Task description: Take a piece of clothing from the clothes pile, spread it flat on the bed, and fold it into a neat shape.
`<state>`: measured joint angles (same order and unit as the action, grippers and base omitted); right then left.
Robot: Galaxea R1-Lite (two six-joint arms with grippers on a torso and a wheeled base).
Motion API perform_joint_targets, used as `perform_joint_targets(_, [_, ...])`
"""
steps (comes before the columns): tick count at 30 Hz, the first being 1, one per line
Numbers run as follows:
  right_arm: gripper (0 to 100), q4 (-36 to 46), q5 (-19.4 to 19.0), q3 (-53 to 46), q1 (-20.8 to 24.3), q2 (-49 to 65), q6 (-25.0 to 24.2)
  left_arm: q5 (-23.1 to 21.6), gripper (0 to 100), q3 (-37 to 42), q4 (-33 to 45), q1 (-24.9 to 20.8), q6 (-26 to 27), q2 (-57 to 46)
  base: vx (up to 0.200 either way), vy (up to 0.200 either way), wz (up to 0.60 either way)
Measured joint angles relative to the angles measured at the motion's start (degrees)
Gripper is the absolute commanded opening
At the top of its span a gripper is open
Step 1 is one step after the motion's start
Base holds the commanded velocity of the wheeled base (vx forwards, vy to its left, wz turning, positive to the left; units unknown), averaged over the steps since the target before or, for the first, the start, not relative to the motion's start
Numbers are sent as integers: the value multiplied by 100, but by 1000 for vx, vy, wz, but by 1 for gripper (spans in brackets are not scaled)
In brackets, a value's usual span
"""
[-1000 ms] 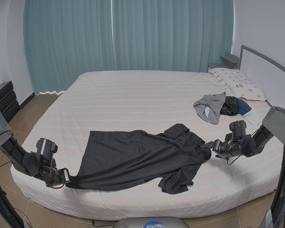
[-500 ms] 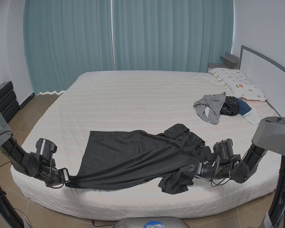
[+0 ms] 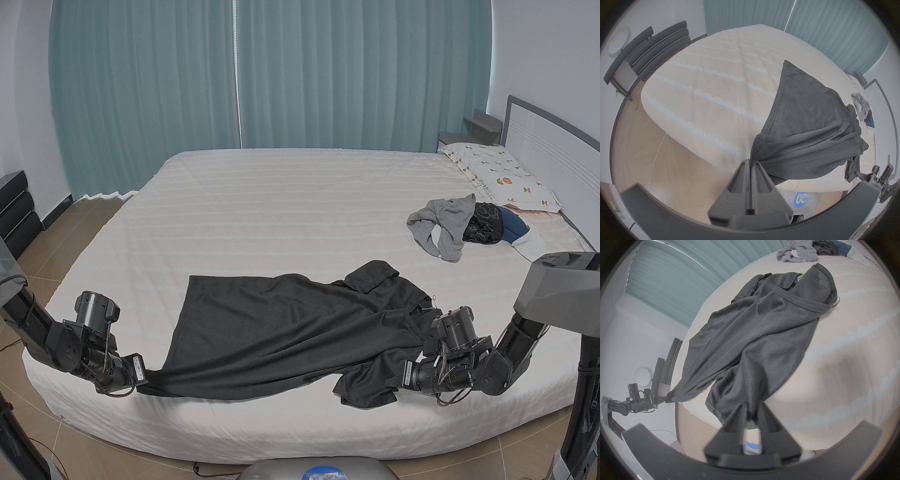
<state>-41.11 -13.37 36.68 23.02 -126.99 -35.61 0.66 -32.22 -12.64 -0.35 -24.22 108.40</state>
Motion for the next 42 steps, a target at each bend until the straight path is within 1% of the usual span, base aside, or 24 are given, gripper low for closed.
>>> perform_joint_targets(3, [0, 6, 112, -83, -41, 28, 4, 0, 0, 4, 0, 0, 0, -5, 0, 0, 0])
perform_joint_targets(6, [0, 6, 145, -229, -105, 107, 50, 2, 0, 9, 9, 0, 0, -7, 0, 0, 0])
perform_joint_targets(11, [0, 22, 158, -714, -358, 434, 316, 13, 0, 35, 41, 0, 33, -24, 0, 0, 0])
perform_joint_targets(18, [0, 435, 158, -1535, -835, 1219, 947, 54, 0, 116, 121, -5, 79, -101, 0, 0, 0])
perform_joint_targets(23, [0, 1176, 137, -2029, -1147, 1844, 1440, 62, 0, 152, 216, -22, 138, -140, 0, 0, 0])
perform_joint_targets(28, [0, 1286, 137, -2384, -1172, 2107, 1530, 71, 0, 224, 413, -49, 307, -156, 0, 0, 0])
perform_joint_targets(33, [0, 1290, 137, -2497, -1142, 2157, 1536, 78, 0, 254, 595, -77, 391, -167, 0, 0, 0])
perform_joint_targets(34, [100, 1297, 137, -2503, -1141, 2159, 1536, 73, 100, 256, 602, -85, 395, -168, 0, 0, 0])
perform_joint_targets(42, [100, 1284, 106, -2170, -1235, 2170, 1473, 43, 100, 297, 619, -258, 358, -171, 0, 0, 0])
